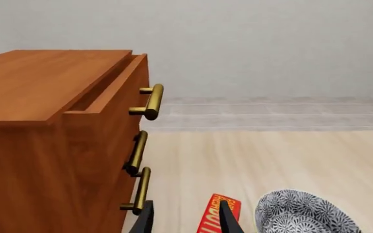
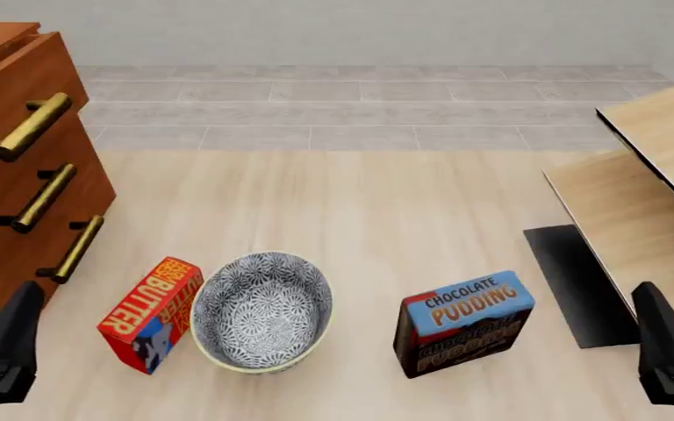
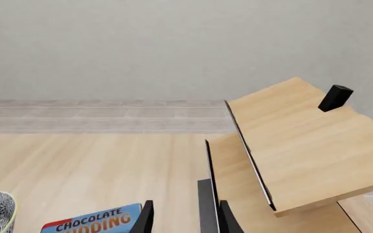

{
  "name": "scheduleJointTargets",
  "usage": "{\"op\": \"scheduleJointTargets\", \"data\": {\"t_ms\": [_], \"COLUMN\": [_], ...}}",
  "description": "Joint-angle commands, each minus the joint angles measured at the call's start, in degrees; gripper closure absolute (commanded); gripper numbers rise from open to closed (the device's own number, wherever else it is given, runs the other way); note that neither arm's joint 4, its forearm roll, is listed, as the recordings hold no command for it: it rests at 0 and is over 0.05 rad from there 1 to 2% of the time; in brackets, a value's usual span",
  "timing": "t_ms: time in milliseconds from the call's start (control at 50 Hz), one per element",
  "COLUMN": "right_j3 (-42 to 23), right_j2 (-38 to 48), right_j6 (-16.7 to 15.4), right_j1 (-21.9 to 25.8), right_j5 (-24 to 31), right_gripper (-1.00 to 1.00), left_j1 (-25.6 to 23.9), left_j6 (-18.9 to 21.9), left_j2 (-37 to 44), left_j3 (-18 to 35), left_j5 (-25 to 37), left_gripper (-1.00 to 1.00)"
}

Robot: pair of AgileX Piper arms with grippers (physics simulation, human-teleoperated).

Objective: Close the top drawer of the cabinet and put the bowl on top of it.

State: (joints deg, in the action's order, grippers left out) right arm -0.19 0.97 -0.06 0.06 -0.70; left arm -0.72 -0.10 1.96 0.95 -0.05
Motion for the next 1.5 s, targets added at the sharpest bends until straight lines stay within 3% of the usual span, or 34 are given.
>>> {"op": "scheduleJointTargets", "data": {"t_ms": [20,60,140,180,220,420,620,1300,1500], "right_j3": [0.02,0.02,0.02,0.02,0.02,0.02,0.02,0.02,0.02], "right_j2": [-0.2,-0.21,-0.19,-0.2,-0.2,-0.18,-0.19,-0.19,-0.21], "right_j6": [0.02,0.02,0.0,0.01,0.01,0.02,0.01,0.02,0.02], "right_j1": [-0.04,-0.05,-0.04,-0.04,-0.04,-0.04,-0.04,-0.04,-0.04], "right_j5": [0.16,0.17,0.16,0.16,0.16,0.16,0.16,0.16,0.17], "right_gripper": [-1.0,-1.0,-1.0,-1.0,-1.0,-1.0,-1.0,-1.0,-1.0], "left_j1": [-0.88,-0.31,-1.25,0.17,-0.58,-1.85,-2.21,0.37,2.55], "left_j6": [0.21,-0.97,0.65,-1.95,-1.34,-0.94,-3.83,-4.2,-3.58], "left_j2": [2.05,3.24,5.27,6.6,7.86,13.09,18.79,32.15,33.29], "left_j3": [4.16,6.23,8.69,10.31,11.58,15.76,19.23,16.92,16.89], "left_j5": [1.77,1.93,1.67,1.64,1.23,1.28,0.49,-12.21,-13.24], "left_gripper": [-1.0,-1.0,-1.0,-1.0,-1.0,-1.0,-1.0,-1.0,-1.0]}}
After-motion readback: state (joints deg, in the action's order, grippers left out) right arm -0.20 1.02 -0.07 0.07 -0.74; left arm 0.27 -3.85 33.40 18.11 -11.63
